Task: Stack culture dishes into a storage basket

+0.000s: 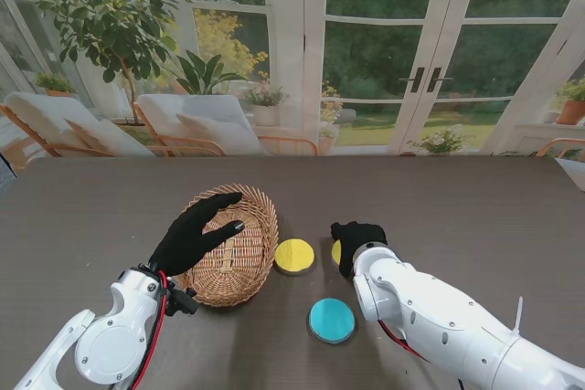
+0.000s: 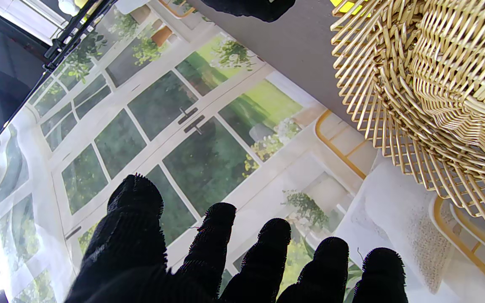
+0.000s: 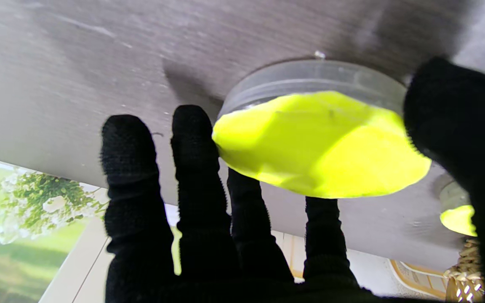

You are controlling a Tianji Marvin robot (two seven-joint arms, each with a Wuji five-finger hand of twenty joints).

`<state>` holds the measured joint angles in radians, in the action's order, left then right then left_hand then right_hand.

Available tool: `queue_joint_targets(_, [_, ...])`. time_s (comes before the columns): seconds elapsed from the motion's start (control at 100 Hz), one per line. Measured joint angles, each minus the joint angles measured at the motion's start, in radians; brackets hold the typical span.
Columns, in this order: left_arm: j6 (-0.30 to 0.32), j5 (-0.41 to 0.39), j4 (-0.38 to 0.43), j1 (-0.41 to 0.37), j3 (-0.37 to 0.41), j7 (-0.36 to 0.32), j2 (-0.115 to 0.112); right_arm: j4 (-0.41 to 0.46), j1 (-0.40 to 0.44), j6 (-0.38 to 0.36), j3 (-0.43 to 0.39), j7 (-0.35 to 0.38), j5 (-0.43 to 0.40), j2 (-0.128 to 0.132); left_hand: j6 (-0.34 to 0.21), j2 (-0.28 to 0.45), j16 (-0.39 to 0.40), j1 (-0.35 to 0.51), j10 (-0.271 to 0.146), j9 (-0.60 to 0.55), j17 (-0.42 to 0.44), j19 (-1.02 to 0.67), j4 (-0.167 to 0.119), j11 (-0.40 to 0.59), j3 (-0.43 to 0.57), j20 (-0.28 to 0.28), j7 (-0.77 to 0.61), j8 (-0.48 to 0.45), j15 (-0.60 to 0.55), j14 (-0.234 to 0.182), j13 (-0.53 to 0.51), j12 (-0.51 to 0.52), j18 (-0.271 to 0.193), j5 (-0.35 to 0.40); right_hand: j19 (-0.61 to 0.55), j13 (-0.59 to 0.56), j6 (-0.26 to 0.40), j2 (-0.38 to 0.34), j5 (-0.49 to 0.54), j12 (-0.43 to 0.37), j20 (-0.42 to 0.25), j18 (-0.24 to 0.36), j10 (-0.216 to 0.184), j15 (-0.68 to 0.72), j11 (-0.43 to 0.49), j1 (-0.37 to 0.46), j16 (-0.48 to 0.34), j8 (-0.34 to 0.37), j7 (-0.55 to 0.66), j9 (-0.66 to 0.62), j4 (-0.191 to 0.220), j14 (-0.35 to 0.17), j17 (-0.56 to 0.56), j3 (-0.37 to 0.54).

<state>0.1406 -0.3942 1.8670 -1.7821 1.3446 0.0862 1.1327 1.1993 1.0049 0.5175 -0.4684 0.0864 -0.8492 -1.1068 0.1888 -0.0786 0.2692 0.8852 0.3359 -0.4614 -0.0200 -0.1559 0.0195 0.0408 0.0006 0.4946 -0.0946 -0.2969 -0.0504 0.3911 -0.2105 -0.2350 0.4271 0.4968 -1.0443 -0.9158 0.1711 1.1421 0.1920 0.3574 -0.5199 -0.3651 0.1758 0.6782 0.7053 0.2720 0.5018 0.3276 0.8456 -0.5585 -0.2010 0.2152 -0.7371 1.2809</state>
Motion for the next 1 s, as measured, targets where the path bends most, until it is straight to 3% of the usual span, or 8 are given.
queue_joint_targets(0.19, [0.001,0.001,-0.002,0.001,0.0,-0.002,0.0,-0.019,-0.004,-0.001,0.001,-0.023,0.006,-0.007,0.0,0.0,0.0,0.0,0.0,0.0,0.0,0.0,0.0,0.0,0.0,0.0,0.0,0.0,0.0,0.0,0.0,0.0,0.0,0.0,-0.018,-0.075,0.002,0.039,0.036,0.002,0.003,0.015,0.01,-0.011,0.003,-0.011,0.0,0.064,0.103,-0.075,-0.048,-0.011,-0.004,-0.004])
queue_joint_targets(0.52, [0.001,0.001,-0.002,0.0,0.0,-0.002,0.0,-0.028,-0.006,-0.009,-0.003,-0.029,0.004,-0.009,0.0,0.0,0.0,0.0,0.0,0.0,0.0,0.0,0.0,0.0,0.0,0.0,0.0,0.0,0.0,0.0,0.0,0.0,0.0,0.0,-0.061,-0.175,-0.004,0.048,0.059,0.002,0.027,0.037,0.024,-0.033,0.004,-0.027,0.0,0.089,0.136,-0.135,-0.07,-0.015,-0.006,-0.007])
queue_joint_targets(0.68, [0.002,0.001,-0.002,-0.001,0.001,0.0,0.0,-0.002,0.033,-0.014,-0.062,-0.004,-0.046,-0.001,0.0,0.0,0.0,0.0,0.0,0.0,0.0,0.0,0.0,0.0,0.0,0.0,0.0,0.0,0.0,0.0,0.0,0.0,0.0,0.0,-0.066,-0.176,-0.009,0.047,0.061,0.001,0.027,0.038,0.034,-0.054,-0.009,-0.005,0.0,0.089,0.136,-0.135,-0.07,-0.011,-0.006,-0.007])
queue_joint_targets(0.85, [0.004,0.0,-0.002,-0.002,0.001,0.0,0.0,0.097,0.108,-0.027,-0.162,0.054,-0.114,0.03,0.0,0.0,0.0,0.0,0.0,0.0,0.0,0.0,0.0,0.0,0.0,0.0,0.0,0.0,0.0,0.0,0.0,0.0,0.0,0.0,-0.066,-0.176,-0.01,0.047,0.061,0.0,0.028,0.038,0.038,-0.062,-0.018,0.005,0.0,0.089,0.134,-0.135,-0.07,-0.007,-0.006,-0.008])
queue_joint_targets(1.0, [0.005,0.001,-0.002,-0.002,0.002,0.0,0.0,0.178,0.172,-0.07,-0.255,0.081,-0.172,0.042,0.0,0.0,0.0,0.0,0.0,0.0,0.0,0.0,0.0,0.0,0.0,0.0,0.0,0.0,0.0,0.0,0.0,0.0,0.0,0.0,-0.066,-0.176,-0.01,0.045,0.059,0.0,0.028,0.039,0.039,-0.062,-0.019,0.006,0.004,0.089,0.134,-0.135,-0.07,-0.007,-0.006,-0.008])
